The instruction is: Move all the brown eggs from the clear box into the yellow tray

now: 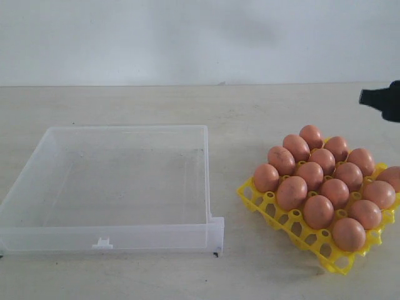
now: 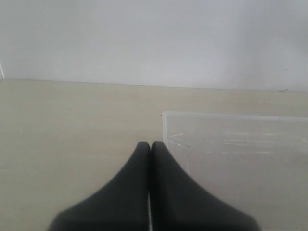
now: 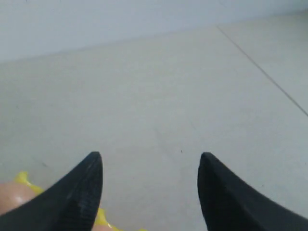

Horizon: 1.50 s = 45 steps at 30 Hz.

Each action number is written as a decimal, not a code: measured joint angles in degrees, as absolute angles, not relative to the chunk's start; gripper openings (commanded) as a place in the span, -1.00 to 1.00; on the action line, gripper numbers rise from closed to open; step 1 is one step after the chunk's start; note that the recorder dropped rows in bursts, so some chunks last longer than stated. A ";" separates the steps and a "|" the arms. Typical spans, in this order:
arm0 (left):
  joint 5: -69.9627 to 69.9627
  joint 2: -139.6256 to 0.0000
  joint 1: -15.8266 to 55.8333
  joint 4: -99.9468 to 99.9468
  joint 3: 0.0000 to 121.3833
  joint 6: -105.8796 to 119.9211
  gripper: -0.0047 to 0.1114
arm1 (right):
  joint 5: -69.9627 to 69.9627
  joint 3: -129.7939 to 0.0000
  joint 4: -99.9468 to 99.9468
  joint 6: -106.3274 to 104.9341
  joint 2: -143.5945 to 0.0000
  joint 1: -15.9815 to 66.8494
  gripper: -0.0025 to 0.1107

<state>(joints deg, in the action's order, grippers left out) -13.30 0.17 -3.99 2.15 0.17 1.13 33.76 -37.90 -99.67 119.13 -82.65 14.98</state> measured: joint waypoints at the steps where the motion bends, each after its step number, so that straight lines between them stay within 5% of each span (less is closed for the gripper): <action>1: -13.30 0.17 -3.99 2.15 0.17 1.13 -0.99 | 33.55 -38.13 -99.67 119.01 -79.46 14.98 0.05; 6: -13.30 0.17 -3.99 2.15 0.17 1.13 -0.99 | 33.40 -38.13 -99.67 113.61 -66.25 17.79 -0.15; 8: -13.30 0.17 -3.99 2.15 0.17 1.13 -0.99 | 33.14 -38.13 -99.67 111.38 -62.71 19.08 -0.54; 9: -13.30 0.17 -3.99 2.15 0.17 1.13 -0.99 | 32.80 -38.13 -99.75 110.44 -61.21 19.68 -0.98; 25: -13.30 0.17 -3.99 2.15 0.17 1.13 -0.99 | 17.71 -19.39 -97.81 106.65 -33.03 21.18 -0.96; 45: -13.30 0.17 -3.99 2.15 0.17 1.13 -0.99 | 5.74 -13.57 -97.81 106.43 -18.60 21.18 -0.96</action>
